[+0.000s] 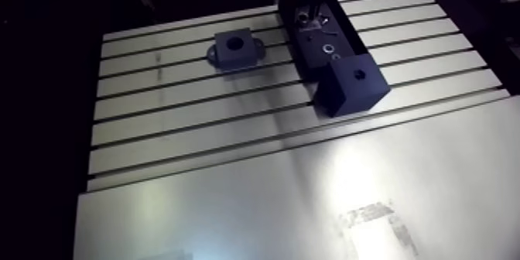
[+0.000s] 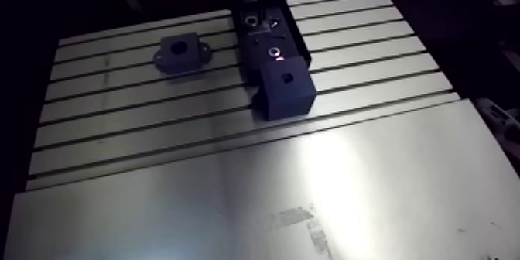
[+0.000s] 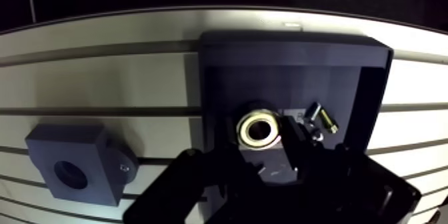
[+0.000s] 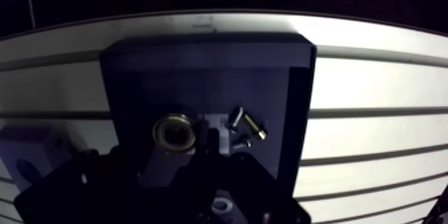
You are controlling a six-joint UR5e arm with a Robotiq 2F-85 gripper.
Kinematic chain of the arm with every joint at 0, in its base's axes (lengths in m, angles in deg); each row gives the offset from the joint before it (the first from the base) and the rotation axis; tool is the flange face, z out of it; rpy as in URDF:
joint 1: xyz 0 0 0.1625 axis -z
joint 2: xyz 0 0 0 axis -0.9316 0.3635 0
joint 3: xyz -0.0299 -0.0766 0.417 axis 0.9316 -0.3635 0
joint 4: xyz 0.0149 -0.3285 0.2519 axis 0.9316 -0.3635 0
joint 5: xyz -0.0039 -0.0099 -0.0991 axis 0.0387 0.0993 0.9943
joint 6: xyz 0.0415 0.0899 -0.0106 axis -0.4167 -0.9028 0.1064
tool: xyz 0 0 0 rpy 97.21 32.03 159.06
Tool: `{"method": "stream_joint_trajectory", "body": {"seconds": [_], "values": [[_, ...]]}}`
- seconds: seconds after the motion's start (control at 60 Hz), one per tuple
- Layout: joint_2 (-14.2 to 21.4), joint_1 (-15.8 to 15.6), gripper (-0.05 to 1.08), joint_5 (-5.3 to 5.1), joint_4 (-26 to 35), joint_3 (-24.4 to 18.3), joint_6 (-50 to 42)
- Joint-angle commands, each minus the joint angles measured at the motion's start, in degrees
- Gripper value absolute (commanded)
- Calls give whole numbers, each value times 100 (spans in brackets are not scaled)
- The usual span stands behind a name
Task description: Pick up the bearing and press it into the housing until flush.
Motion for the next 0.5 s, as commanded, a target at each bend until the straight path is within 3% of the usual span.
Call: {"method": "stream_joint_trajectory", "body": {"seconds": [0.017,0.5], "values": [[7,2,54,-2,2,-19,-6],[153,13,56,33,27,15,2]]}}
